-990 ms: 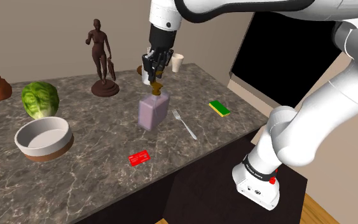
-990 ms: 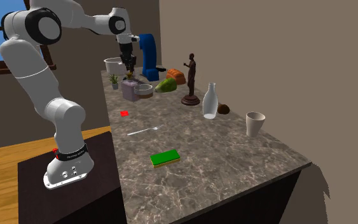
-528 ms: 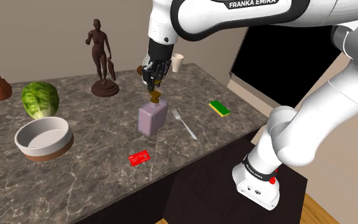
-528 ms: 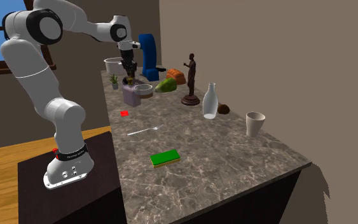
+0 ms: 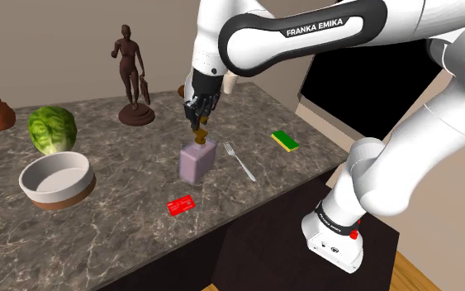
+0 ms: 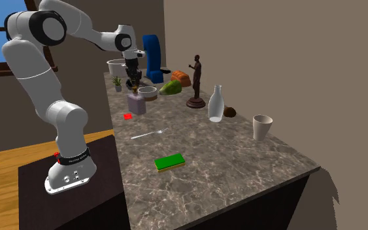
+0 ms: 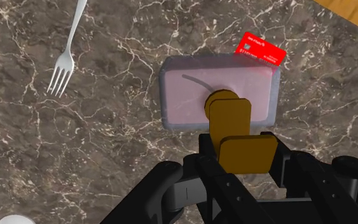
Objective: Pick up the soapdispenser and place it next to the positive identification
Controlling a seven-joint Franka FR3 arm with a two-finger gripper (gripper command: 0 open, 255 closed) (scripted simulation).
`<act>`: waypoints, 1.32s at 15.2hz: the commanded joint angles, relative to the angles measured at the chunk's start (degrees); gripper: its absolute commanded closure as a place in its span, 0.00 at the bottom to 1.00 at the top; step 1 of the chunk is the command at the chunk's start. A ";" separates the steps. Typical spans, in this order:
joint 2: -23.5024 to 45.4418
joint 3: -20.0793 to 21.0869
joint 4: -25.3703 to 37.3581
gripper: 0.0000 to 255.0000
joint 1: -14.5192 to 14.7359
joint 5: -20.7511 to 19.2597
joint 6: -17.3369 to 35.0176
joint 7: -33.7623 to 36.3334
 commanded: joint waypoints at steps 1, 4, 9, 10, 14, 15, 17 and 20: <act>0.26 0.13 -1.23 1.00 0.08 0.02 1.56 0.17; 0.93 0.17 -2.92 1.00 0.09 0.01 3.91 0.18; 2.31 0.24 -5.49 1.00 0.10 -0.04 7.86 0.20; 2.53 0.25 -5.84 1.00 0.10 -0.05 8.43 0.21; 2.53 0.26 -5.84 1.00 0.10 -0.04 8.43 0.21; 2.53 0.26 -5.84 1.00 0.10 -0.04 8.43 0.21; 2.53 0.26 -5.84 1.00 0.10 -0.04 8.43 0.21; 2.53 0.26 -5.83 0.00 0.11 -0.05 8.42 0.22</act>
